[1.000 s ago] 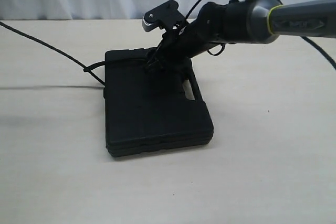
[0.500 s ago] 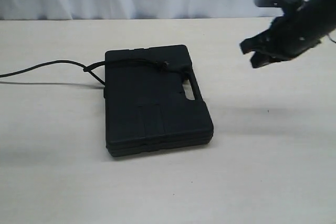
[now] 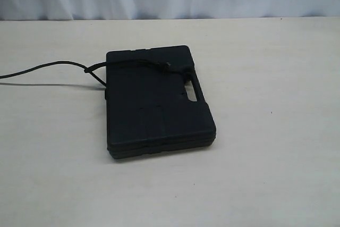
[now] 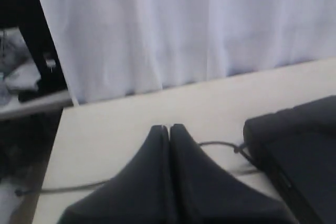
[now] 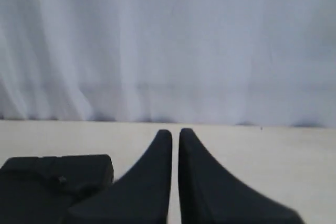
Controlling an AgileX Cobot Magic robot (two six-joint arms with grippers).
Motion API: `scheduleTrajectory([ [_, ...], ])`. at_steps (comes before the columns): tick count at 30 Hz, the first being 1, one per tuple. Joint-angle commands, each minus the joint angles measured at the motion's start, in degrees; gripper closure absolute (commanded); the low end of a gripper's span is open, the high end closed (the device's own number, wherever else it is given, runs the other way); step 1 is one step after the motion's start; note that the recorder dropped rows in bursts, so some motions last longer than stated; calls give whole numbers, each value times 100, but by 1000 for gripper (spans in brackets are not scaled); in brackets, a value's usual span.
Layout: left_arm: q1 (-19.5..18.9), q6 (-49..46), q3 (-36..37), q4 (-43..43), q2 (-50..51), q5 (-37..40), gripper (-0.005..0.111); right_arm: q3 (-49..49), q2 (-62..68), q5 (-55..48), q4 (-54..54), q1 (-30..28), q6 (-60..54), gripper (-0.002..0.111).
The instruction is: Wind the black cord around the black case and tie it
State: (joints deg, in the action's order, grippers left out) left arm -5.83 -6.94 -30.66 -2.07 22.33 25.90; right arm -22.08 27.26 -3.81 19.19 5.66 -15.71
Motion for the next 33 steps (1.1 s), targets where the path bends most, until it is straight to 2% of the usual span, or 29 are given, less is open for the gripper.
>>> scheduleTrajectory([
  [1, 466, 828, 655, 978, -1563, -435, 107, 177, -917, -107, -34, 49, 67, 104],
  [3, 540, 1046, 760, 1225, -2233, -396, 107, 211, -1165, -207, -36, 49, 197, 104],
  [6, 560, 1046, 685, 1160, -2233, -45, 107, 223, -1499, -323, -36, 36, 197, 104],
  [13, 583, 1046, 662, 935, -2233, -152, 107, 223, -2671, -545, -87, 47, 138, 104],
  [16, 588, 1046, 633, 586, -2233, -124, 107, 161, -2726, -806, -107, 47, 149, 104],
  [20, 586, 1096, 469, 585, -2233, 277, 107, -57, -2726, -1217, -23, 47, 161, 104],
  [24, 583, 2055, 512, 294, -2233, 306, 107, 72, -2726, -1176, -23, 47, 559, 104],
  [27, 583, 2093, 765, 207, -2233, -145, 107, 649, -2726, -758, -23, 47, 786, 104],
  [33, 583, 2049, 1861, 367, -2233, -1321, 107, 2208, -2726, 611, 180, 47, 798, 104],
])
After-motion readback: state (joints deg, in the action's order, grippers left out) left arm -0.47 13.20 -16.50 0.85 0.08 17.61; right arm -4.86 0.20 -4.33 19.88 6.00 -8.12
